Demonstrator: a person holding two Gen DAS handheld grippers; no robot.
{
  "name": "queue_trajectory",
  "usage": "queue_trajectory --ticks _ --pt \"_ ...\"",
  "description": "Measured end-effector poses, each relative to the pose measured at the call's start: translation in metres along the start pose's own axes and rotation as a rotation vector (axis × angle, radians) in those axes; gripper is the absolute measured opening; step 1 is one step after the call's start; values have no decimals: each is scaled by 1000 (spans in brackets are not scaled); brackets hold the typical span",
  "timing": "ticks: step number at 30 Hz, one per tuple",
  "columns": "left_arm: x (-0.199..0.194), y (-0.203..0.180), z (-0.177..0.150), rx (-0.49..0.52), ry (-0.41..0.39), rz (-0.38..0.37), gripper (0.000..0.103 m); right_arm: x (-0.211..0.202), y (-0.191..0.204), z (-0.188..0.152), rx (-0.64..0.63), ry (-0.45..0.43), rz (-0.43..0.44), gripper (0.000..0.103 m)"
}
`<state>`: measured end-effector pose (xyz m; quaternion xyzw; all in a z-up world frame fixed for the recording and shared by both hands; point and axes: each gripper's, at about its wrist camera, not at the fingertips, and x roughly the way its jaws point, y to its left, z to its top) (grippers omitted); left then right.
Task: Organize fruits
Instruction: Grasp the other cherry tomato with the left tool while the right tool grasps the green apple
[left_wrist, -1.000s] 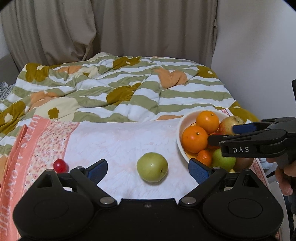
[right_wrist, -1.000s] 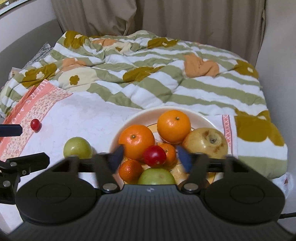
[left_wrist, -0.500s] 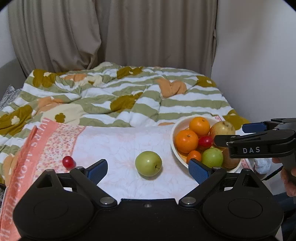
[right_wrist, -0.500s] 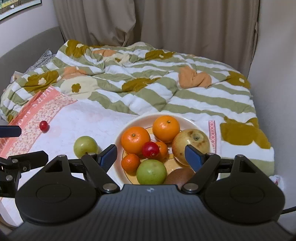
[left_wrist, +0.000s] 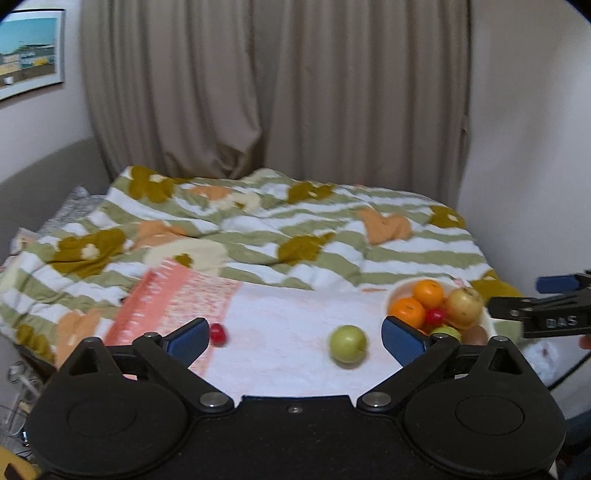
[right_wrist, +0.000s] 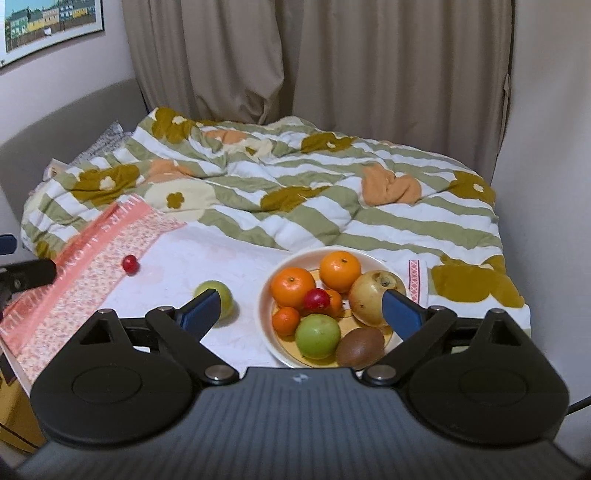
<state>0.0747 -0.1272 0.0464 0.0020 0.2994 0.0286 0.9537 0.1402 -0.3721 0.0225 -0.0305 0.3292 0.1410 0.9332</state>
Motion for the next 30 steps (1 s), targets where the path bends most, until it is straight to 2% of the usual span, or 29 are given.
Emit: queue_trajectory --ticks 4,7,11,19,30 --pt "-7 24 -4 -16 -24 39 103 -7 11 -3 10 -29 -4 103" --pt "-6 43 -5 -16 -24 64 103 -7 22 -4 8 -19 -11 103" --pt "0 70 -4 -6 -16 64 103 -3 38 -3 17 -13 -35 103" --pt "48 115 6 44 86 -13 103 31 66 -2 85 54 -121 103" --pt "150 148 10 164 234 -135 103 97 100 1 215 173 -228 103"
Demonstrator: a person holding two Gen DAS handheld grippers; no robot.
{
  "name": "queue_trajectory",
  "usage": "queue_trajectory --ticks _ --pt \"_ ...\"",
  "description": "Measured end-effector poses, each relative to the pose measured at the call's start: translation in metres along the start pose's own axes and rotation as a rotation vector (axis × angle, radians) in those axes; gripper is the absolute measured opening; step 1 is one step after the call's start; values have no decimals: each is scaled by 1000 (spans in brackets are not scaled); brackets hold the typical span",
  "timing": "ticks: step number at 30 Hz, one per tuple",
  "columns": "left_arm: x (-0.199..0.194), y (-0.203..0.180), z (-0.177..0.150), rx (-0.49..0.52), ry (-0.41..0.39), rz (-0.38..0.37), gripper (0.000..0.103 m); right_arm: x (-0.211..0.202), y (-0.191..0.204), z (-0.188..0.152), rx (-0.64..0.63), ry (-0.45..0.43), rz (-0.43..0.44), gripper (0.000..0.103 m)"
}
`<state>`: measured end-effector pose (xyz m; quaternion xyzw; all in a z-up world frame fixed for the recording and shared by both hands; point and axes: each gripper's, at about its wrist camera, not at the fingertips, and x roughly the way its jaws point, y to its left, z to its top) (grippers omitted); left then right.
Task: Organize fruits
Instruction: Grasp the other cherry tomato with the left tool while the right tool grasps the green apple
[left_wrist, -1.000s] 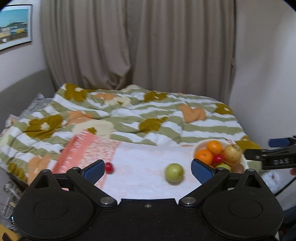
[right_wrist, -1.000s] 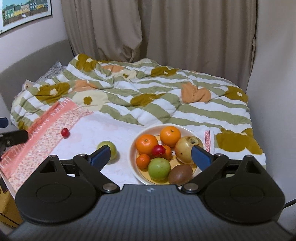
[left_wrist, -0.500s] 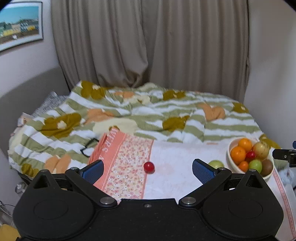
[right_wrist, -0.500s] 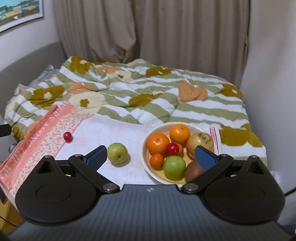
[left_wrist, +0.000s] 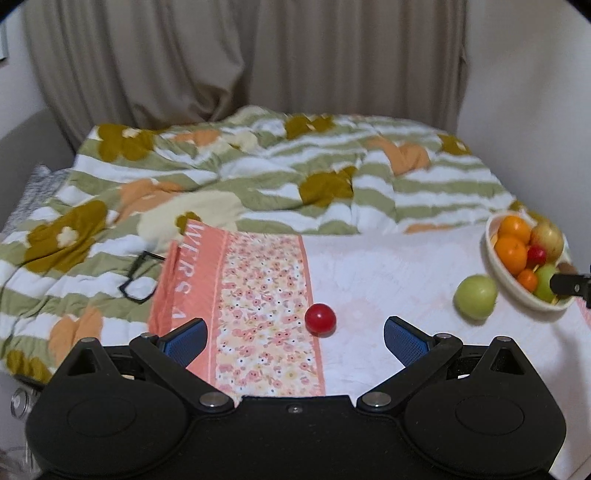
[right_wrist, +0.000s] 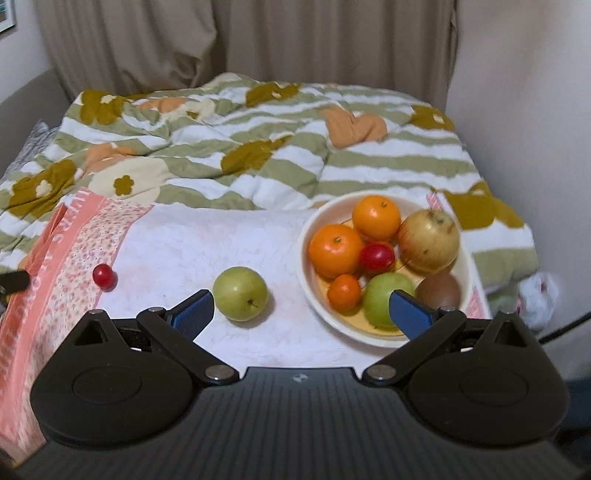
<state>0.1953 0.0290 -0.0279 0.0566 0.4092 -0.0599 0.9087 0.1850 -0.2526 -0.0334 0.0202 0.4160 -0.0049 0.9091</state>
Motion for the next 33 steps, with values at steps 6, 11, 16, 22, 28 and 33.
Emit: queue_trajectory --ticks 6,11,16,22,28,33 --pt "52 13 6 53 67 -84 103 33 20 -1 93 65 -23 103" --pt "83 15 7 92 107 -148 93 55 32 -4 110 95 -45 103" --pt "104 10 2 126 151 -181 77 74 37 -4 118 127 -48 103" --pt "117 5 4 121 145 -188 64 93 43 -3 85 152 -38 103" --pt "127 3 6 137 158 -201 37 101 47 -2 73 165 -25 103" --pt "126 3 4 152 152 -206 37 108 49 0 63 178 -17 102"
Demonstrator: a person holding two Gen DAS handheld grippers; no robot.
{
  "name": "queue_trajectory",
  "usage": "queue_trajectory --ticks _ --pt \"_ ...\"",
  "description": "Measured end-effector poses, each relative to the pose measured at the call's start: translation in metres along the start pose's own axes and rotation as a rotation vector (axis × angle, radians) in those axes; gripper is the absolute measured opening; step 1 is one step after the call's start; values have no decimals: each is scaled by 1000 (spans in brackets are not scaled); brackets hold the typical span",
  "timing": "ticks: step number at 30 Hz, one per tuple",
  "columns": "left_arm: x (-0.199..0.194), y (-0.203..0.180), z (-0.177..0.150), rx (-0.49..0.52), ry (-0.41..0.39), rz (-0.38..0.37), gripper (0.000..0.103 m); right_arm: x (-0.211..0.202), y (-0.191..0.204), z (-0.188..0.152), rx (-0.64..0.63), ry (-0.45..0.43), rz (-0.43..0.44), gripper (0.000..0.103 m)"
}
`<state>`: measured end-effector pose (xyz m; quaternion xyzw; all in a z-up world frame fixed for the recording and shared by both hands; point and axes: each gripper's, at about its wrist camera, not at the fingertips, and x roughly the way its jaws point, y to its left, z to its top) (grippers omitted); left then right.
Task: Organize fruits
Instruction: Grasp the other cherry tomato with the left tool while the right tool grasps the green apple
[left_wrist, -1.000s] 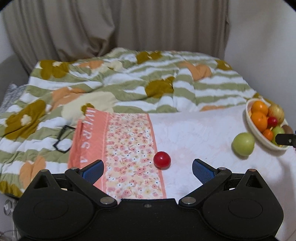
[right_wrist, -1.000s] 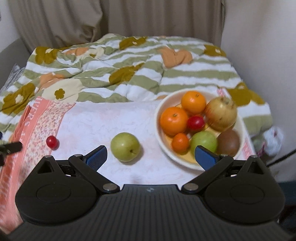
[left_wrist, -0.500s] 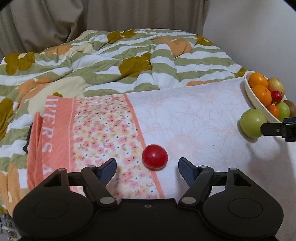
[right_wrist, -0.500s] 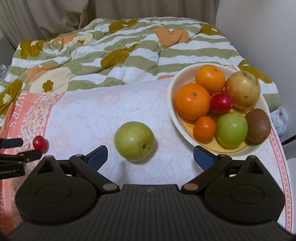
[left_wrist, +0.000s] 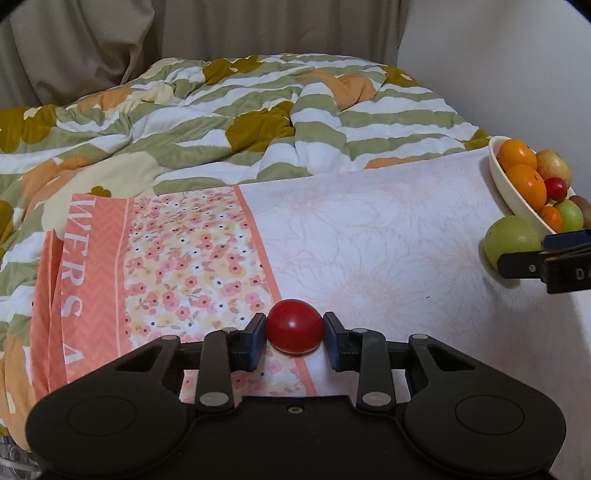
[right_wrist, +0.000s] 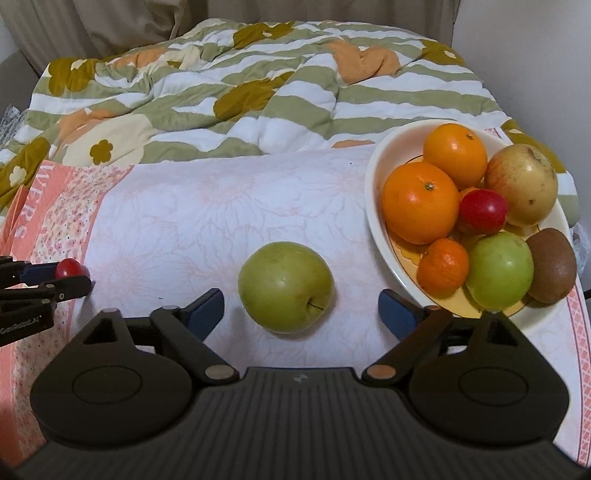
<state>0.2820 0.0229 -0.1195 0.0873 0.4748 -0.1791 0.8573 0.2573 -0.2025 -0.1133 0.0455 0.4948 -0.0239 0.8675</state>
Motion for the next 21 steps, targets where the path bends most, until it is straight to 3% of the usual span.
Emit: queue_trajectory --ticks 11,13,14,21 --pt "-7 9 -9 -26 0 12 37 10 2 3 -6 2 7 91" --pt "-10 11 -11 -35 -2 15 36 12 3 4 -11 -3 8 83" --pt "-11 12 -12 -39 -4 15 37 13 3 5 -14 0 15 73" --pt "-25 15 -17 -61 -28 21 36 9 11 5 -24 -24 32 73"
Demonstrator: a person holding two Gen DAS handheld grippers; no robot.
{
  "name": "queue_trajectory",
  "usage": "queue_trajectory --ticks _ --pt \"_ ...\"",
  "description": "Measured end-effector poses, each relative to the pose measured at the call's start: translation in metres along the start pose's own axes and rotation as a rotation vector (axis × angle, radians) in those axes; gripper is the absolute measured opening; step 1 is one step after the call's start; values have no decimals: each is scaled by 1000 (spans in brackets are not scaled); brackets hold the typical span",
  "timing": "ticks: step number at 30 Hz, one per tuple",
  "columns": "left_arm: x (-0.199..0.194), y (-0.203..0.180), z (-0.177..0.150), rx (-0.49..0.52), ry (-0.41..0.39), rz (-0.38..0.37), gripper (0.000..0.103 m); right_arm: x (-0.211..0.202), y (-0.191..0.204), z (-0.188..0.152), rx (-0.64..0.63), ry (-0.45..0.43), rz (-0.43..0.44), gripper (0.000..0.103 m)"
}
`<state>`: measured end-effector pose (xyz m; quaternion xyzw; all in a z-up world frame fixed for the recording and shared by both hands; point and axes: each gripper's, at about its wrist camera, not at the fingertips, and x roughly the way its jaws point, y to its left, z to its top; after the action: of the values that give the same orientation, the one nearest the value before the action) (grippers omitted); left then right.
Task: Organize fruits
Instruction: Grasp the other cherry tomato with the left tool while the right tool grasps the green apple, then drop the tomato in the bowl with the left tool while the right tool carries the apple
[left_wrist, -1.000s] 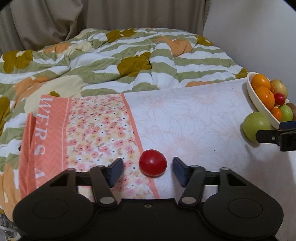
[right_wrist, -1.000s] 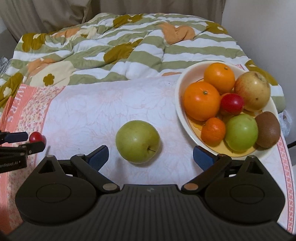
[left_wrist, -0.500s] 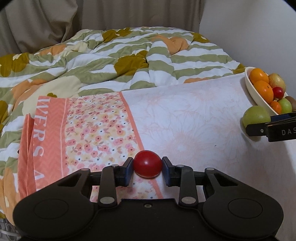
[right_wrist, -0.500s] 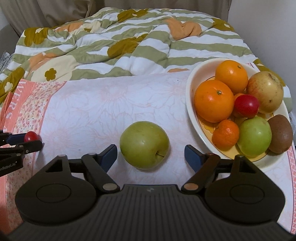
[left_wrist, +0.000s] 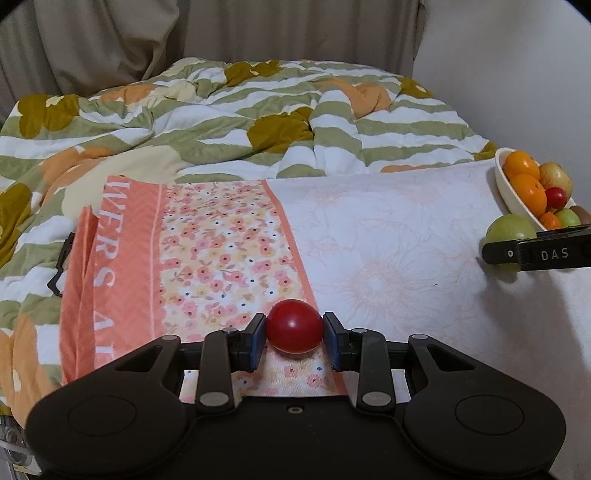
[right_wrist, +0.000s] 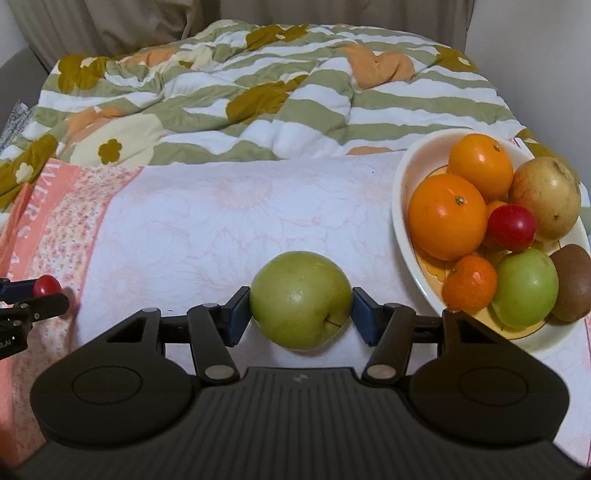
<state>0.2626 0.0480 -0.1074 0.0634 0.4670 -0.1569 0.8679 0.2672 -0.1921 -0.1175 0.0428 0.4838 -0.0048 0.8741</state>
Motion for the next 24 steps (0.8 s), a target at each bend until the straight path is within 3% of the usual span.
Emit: queue_trajectory --ticks 13,24 --pt "-57 -14 7 -41 -128 -22 36 -64 2 -7 8 -82 14 73" --pt "-107 -67 19 -63 -266 -10 37 -132 -48 -14 15 -176 25 73"
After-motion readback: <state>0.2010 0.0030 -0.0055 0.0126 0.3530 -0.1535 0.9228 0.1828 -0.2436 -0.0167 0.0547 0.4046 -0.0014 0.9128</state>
